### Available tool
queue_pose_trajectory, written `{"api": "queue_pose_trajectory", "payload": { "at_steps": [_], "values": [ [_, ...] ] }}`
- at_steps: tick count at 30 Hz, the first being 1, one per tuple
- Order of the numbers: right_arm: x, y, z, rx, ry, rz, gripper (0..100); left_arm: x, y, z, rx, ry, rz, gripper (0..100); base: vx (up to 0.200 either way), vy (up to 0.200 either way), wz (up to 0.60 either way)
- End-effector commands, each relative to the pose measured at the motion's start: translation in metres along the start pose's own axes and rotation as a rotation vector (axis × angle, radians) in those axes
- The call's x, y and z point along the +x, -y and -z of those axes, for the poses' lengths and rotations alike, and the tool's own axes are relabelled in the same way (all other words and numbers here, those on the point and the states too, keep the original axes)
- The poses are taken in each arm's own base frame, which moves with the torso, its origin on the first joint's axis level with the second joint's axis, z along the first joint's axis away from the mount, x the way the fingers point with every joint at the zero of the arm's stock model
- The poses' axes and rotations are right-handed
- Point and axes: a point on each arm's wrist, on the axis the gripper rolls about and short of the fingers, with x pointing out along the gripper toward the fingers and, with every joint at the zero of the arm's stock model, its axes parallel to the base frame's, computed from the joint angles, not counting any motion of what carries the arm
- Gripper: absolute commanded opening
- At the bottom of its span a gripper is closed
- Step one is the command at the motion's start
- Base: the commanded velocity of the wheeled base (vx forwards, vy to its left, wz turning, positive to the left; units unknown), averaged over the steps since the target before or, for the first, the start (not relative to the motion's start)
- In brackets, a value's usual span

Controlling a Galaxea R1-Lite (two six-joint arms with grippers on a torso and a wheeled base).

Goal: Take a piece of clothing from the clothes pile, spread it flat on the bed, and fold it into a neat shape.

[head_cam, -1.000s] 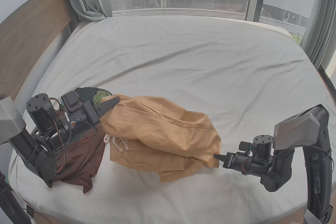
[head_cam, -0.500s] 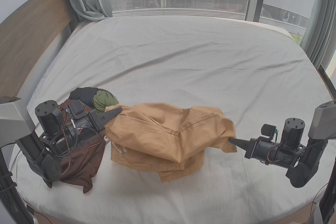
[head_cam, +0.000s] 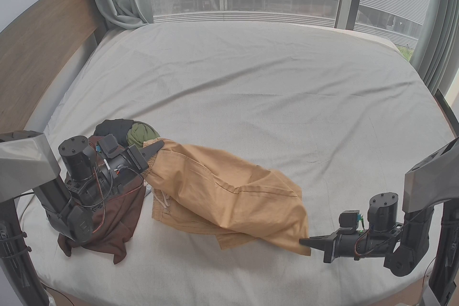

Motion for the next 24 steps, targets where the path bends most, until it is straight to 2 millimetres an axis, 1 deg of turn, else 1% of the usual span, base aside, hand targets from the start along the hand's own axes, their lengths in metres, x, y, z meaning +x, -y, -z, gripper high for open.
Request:
{"api": "queue_pose_trajectory", "payload": {
  "at_steps": [1,4,5,8,12,14,18,22,24],
  "values": [
    [0.009,0.012,0.022,0.028,-0.097,0.024,0,0.002,-0.002,0.000,0.000,0.004,-0.004,0,0.000,0.000,0.00],
    [0.010,0.015,0.025,0.026,-0.110,0.029,0,0.002,-0.002,0.000,0.002,0.004,-0.002,0,0.000,0.000,0.00],
    [0.010,0.016,0.026,0.024,-0.111,0.031,100,0.002,-0.001,0.000,0.003,0.005,-0.001,0,0.000,0.000,0.00],
    [0.012,0.017,0.023,0.021,-0.099,0.032,100,0.002,-0.001,-0.001,0.003,0.006,0.000,0,0.000,0.000,0.00],
    [0.013,0.025,0.011,0.024,-0.036,0.046,100,0.001,0.001,-0.002,0.005,0.008,0.003,0,0.000,0.000,0.00],
    [0.017,0.031,0.001,0.020,0.013,0.052,100,0.000,0.003,-0.004,0.009,0.015,0.009,0,0.000,0.000,0.00],
    [0.032,0.039,-0.013,0.052,0.074,0.052,100,-0.002,0.008,-0.008,0.014,0.024,0.021,0,0.000,0.000,0.00],
    [0.046,0.048,-0.014,0.098,0.089,0.058,100,-0.003,0.009,-0.008,0.017,0.028,0.021,0,0.000,0.000,0.00],
    [0.050,0.052,-0.010,0.119,0.078,0.061,100,-0.004,0.010,-0.010,0.018,0.032,0.026,0,0.000,0.000,0.00]
  ]
}}
